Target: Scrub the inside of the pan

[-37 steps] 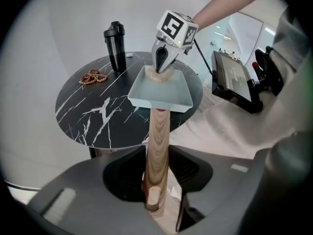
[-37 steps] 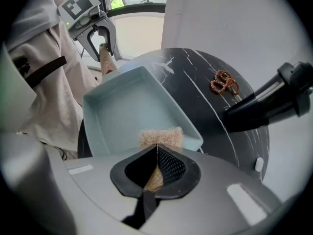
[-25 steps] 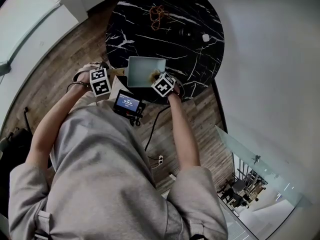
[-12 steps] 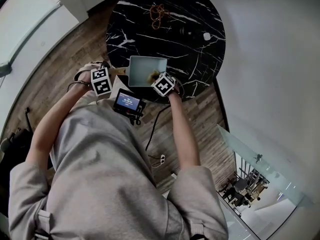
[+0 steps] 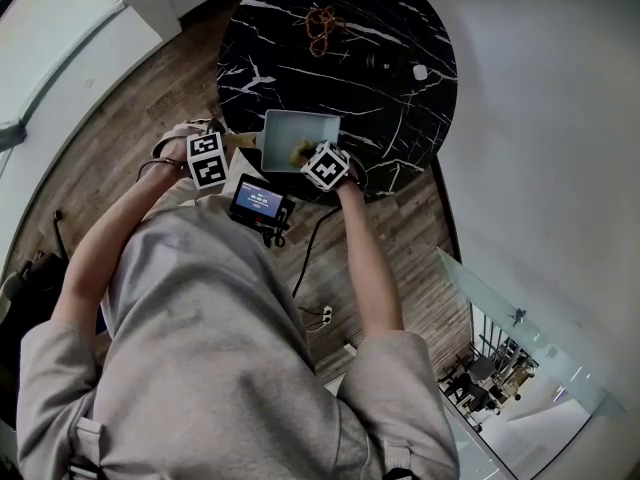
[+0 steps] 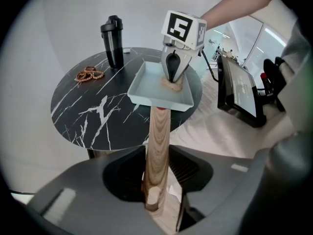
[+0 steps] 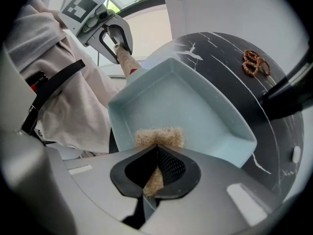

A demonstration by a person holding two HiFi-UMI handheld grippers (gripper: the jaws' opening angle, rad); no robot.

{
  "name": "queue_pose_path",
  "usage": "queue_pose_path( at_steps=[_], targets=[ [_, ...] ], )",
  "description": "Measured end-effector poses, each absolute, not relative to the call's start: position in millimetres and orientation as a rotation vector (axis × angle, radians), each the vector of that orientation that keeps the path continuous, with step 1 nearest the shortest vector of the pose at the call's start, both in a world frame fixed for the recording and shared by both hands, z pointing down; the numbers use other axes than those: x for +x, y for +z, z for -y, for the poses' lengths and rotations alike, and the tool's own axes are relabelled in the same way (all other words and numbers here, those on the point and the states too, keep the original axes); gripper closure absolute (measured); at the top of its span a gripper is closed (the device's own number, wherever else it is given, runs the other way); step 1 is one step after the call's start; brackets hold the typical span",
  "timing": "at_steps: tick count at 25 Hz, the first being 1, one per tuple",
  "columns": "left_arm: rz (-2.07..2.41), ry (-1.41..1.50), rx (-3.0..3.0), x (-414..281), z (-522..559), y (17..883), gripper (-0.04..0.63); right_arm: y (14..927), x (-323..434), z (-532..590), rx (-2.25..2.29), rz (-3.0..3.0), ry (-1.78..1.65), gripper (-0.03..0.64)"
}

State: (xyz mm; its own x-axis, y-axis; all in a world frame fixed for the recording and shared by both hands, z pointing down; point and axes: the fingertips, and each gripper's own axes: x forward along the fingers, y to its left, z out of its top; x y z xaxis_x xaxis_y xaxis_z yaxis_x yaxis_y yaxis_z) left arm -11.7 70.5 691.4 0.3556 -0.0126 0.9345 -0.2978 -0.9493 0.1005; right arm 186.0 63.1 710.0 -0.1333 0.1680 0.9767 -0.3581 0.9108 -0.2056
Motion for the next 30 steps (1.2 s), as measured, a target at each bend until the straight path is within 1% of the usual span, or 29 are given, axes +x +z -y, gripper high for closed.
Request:
queue_pose_path(
  at_steps=[19,23,30],
  targets=[
    [0.296,1.654,2.369,-10.7,-70.2,692.3,0.448,712.8,114.7,-72.8,0.085,1.811,0.499,0.597],
    [0.29,1.649,2.373,-12.0,-70.8,693.8,0.448,709.6,106.7,-73.6,0.054,1.805,0.488,0.597],
    [0.274,1.646,2.387,-11.6,-69.6,693.7,0.449,711.4,101.0,-75.1,0.043,1.815,0.566,0.597]
  ],
)
